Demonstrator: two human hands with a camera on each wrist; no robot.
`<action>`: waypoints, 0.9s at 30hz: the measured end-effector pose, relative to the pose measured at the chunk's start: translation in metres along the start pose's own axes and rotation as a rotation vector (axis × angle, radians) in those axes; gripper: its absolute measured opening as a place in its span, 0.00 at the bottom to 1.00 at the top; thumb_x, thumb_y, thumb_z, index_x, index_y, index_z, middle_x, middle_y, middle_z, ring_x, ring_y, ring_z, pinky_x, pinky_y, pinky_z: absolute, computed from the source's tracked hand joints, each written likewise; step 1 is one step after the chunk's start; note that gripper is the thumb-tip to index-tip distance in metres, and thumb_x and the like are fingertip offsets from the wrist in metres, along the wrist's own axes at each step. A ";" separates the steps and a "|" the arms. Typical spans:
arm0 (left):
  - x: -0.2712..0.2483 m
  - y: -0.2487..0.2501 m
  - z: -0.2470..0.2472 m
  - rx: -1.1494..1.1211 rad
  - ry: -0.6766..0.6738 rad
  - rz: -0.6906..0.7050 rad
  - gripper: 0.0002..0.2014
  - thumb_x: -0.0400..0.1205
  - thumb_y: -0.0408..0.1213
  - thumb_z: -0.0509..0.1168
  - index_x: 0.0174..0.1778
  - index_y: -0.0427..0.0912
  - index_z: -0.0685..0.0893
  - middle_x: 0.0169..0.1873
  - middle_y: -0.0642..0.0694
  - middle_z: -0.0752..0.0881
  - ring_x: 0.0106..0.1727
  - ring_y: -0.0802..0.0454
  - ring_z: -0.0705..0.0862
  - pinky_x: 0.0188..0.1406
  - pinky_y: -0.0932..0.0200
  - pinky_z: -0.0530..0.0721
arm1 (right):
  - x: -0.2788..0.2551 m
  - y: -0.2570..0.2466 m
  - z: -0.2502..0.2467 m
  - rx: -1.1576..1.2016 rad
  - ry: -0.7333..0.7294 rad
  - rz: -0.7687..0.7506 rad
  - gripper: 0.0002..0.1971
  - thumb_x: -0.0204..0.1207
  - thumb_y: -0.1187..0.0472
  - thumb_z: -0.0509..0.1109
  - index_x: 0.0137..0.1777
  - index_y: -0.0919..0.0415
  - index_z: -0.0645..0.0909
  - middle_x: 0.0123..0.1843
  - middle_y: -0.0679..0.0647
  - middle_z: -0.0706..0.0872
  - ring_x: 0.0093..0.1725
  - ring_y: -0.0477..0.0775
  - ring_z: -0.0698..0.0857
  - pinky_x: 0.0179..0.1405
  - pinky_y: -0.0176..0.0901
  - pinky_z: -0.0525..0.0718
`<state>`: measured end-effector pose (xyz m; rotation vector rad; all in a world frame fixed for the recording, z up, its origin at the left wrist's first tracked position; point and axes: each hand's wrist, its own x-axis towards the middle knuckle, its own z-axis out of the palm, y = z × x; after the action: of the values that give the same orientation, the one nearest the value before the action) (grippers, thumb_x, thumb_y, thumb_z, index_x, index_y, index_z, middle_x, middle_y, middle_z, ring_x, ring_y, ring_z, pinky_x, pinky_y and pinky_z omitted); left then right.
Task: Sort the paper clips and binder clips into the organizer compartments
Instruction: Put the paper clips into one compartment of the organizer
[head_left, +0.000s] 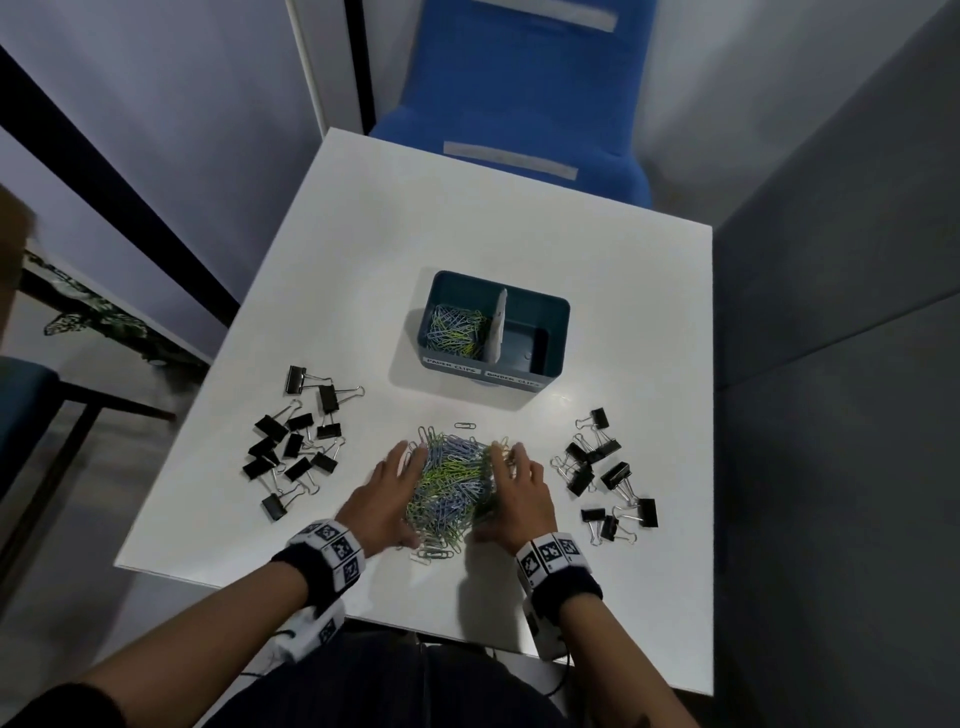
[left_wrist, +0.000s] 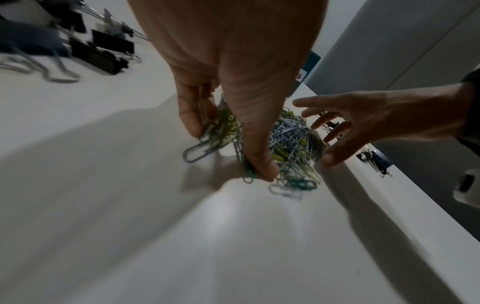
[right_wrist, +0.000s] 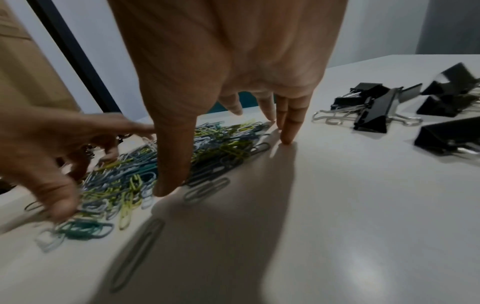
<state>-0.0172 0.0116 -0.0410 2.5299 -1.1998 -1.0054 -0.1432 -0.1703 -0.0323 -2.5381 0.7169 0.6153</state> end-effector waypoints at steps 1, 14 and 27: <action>0.006 0.005 -0.002 -0.002 -0.003 0.008 0.67 0.64 0.45 0.83 0.82 0.56 0.33 0.83 0.46 0.36 0.81 0.40 0.58 0.63 0.44 0.81 | 0.002 -0.005 0.000 -0.020 -0.012 -0.019 0.64 0.56 0.44 0.84 0.83 0.50 0.42 0.84 0.63 0.47 0.79 0.69 0.56 0.74 0.60 0.69; 0.040 0.026 -0.036 -0.090 0.097 0.093 0.24 0.73 0.27 0.69 0.65 0.46 0.76 0.53 0.44 0.75 0.47 0.41 0.81 0.43 0.53 0.78 | 0.015 -0.017 -0.021 0.156 0.075 -0.046 0.27 0.71 0.62 0.72 0.71 0.53 0.74 0.63 0.59 0.73 0.60 0.61 0.75 0.49 0.56 0.84; 0.035 0.033 -0.078 -0.330 0.324 0.159 0.11 0.76 0.28 0.72 0.52 0.44 0.89 0.45 0.47 0.89 0.43 0.55 0.86 0.48 0.54 0.86 | 0.011 -0.004 -0.042 0.279 0.213 -0.032 0.04 0.72 0.62 0.74 0.38 0.54 0.88 0.35 0.51 0.89 0.35 0.50 0.83 0.35 0.36 0.75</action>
<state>0.0276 -0.0460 0.0145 2.1952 -1.0254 -0.6599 -0.1203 -0.1923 -0.0028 -2.3688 0.7737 0.2171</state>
